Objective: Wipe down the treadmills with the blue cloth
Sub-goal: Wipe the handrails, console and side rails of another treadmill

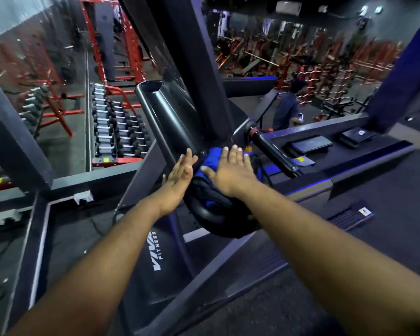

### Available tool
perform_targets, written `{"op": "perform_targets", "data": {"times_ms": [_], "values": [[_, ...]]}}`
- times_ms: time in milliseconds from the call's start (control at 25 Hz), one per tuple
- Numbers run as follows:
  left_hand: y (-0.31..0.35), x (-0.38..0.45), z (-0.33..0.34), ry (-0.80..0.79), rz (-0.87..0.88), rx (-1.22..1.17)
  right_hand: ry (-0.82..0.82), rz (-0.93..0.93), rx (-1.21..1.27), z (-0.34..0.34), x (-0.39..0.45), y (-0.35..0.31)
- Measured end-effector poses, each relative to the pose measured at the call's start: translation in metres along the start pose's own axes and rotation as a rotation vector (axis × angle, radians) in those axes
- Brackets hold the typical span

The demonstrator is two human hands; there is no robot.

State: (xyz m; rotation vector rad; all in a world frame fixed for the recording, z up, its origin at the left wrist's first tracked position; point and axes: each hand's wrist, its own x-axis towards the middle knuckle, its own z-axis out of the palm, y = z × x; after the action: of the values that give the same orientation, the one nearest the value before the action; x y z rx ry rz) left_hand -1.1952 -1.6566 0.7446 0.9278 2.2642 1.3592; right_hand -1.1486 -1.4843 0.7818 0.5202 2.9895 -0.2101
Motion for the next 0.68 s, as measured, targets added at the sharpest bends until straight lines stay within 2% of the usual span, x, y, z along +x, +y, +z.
{"op": "perform_targets", "data": {"times_ms": [80,200,280,360,440,560,640,680], "values": [[0.003,-0.002,0.001,-0.001,-0.043,-0.138,-0.014,-0.085,0.068,0.007,-0.016,-0.025],[0.012,-0.008,0.003,0.04,-0.077,-0.308,0.066,-0.36,0.046,0.007,-0.052,-0.019],[0.017,-0.011,0.006,0.069,-0.115,-0.28,0.205,-0.558,-0.008,0.006,-0.076,0.012],[0.016,-0.009,0.005,0.056,-0.092,-0.163,0.272,-0.647,-0.04,0.004,-0.083,0.049],[0.01,-0.007,0.004,0.035,-0.054,-0.106,0.238,-0.571,-0.066,0.0,-0.078,0.05],[0.004,-0.003,0.002,-0.003,-0.067,-0.174,0.131,-0.349,-0.152,-0.005,-0.06,-0.009],[0.003,-0.001,0.003,-0.03,-0.067,-0.212,0.165,-0.285,-0.13,0.005,-0.061,-0.029],[0.002,-0.001,0.002,-0.027,-0.061,-0.201,0.238,-0.297,-0.101,0.01,-0.069,-0.024]]}}
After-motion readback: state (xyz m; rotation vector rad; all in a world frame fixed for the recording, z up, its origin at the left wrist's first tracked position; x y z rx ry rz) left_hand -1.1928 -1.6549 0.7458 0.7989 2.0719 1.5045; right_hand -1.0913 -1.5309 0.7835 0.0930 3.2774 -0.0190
